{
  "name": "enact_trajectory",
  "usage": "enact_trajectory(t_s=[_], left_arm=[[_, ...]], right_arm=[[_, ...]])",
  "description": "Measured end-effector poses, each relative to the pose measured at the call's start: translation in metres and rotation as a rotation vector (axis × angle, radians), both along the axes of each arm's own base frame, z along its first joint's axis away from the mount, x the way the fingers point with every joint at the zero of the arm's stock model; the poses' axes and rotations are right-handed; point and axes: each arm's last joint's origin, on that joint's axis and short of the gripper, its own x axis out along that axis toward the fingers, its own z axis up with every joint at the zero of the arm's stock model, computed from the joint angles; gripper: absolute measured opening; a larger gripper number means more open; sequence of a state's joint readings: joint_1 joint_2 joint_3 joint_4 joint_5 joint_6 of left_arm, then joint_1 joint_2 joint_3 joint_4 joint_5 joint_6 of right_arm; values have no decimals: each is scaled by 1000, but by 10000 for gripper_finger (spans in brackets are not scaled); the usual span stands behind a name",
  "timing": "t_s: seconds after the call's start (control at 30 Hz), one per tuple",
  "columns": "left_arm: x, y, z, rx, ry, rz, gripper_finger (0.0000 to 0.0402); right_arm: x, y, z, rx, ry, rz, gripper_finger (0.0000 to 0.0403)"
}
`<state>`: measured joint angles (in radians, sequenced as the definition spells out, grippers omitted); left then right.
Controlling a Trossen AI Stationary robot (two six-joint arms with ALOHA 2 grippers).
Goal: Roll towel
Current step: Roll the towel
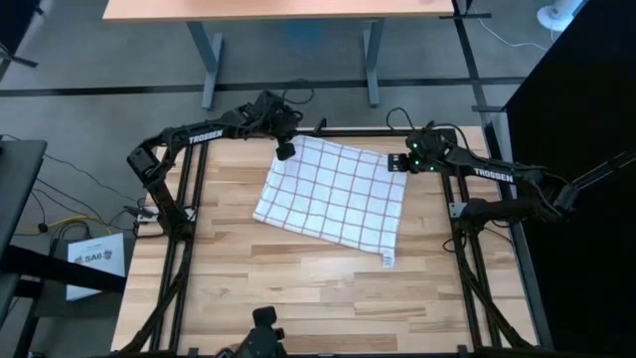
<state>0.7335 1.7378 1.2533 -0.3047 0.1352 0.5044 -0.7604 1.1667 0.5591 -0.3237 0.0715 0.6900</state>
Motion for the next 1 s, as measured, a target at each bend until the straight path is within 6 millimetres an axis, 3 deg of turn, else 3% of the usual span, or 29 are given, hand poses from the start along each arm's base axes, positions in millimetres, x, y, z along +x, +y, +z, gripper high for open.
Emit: enact_trajectory(t_s=[0.27, 0.5, 0.63, 0.87, 1.0], left_arm=[[-6, 1, -3, -11, 53, 63, 126], [-11, -7, -9, -84, 154, 58, 150], [-15, -19, -16, -187, 231, 11, 148], [-13, -50, -22, -416, 299, -153, 147], [-4, -72, -30, -433, 400, -249, 147]], right_arm=[[-2, 3, 0, -7, 46, -6, 148], [11, 22, 13, -93, 2, 153, 160], [27, 46, 17, -78, -66, 346, 156], [51, 96, 6, 4, -42, 657, 151], [60, 125, -2, 46, -10, 802, 150]])
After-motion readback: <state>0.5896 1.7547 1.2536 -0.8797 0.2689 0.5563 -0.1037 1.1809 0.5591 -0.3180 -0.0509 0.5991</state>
